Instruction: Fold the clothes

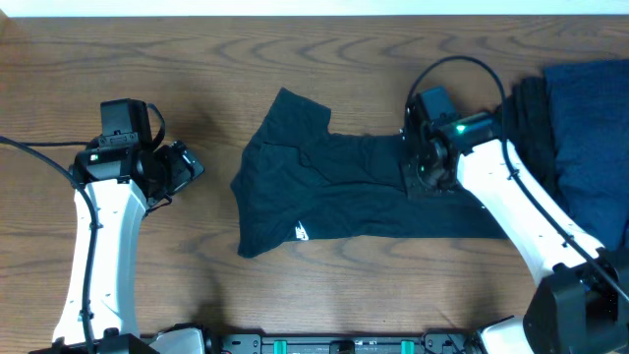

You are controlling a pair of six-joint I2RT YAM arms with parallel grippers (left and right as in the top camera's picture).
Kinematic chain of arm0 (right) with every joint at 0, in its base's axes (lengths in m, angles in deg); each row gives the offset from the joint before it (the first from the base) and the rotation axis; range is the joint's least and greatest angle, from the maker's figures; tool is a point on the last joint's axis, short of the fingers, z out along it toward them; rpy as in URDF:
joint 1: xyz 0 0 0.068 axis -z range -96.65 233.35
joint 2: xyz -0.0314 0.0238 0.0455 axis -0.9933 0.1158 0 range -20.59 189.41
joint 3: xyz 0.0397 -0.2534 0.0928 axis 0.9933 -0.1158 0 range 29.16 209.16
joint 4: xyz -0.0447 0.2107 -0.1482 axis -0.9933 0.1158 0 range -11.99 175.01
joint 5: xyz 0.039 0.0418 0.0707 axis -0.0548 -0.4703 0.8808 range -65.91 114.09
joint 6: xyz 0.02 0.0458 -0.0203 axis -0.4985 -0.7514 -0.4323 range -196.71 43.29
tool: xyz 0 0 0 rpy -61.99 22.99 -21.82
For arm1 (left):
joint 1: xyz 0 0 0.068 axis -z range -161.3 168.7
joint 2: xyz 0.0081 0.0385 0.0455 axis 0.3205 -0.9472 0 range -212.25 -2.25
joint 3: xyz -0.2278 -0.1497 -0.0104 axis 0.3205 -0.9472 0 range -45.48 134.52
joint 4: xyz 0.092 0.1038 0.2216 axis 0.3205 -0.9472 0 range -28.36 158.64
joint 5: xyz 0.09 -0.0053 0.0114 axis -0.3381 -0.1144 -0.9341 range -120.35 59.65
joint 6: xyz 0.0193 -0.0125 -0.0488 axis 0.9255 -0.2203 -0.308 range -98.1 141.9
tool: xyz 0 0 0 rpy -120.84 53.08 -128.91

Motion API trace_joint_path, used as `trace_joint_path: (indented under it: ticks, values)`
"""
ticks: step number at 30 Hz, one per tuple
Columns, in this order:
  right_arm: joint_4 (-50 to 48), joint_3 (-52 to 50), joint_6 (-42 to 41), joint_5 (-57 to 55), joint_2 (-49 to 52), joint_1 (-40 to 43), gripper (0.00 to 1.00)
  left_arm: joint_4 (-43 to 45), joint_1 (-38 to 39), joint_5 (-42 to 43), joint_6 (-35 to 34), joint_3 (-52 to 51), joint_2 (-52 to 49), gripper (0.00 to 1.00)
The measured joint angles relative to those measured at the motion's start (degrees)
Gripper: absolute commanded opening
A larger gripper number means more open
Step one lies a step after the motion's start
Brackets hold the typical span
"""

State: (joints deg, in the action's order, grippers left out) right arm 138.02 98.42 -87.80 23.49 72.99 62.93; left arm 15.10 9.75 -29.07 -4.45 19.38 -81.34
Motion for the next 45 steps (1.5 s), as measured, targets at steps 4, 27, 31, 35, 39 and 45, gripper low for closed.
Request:
trace_joint_path:
  ticks: [4, 27, 31, 35, 39, 45]
  values:
    - [-3.1, -6.9, -2.0, -0.1, 0.4, 0.1, 0.01, 0.0, 0.0, 0.0, 0.0, 0.0, 0.0, 0.98]
    - [-22.5, -18.9, -4.3, -1.5, 0.8, 3.9, 0.01, 0.0, 0.0, 0.0, 0.0, 0.0, 0.0, 0.98]
    - [-24.4, -19.1, -4.4, -2.9, 0.8, 4.0, 0.01, 0.0, 0.0, 0.0, 0.0, 0.0, 0.0, 0.98]
    - [-26.4, -19.2, -4.9, -4.1, 0.8, 4.0, 0.01, 0.0, 0.0, 0.0, 0.0, 0.0, 0.0, 0.98]
    - [-29.4, -19.2, -5.1, -5.7, 0.8, 4.0, 0.01, 0.0, 0.0, 0.0, 0.0, 0.0, 0.0, 0.98]
    - [-33.3, -19.0, -4.9, -8.0, 0.8, 4.0, 0.05, 0.0, 0.0, 0.0, 0.0, 0.0, 0.0, 0.98]
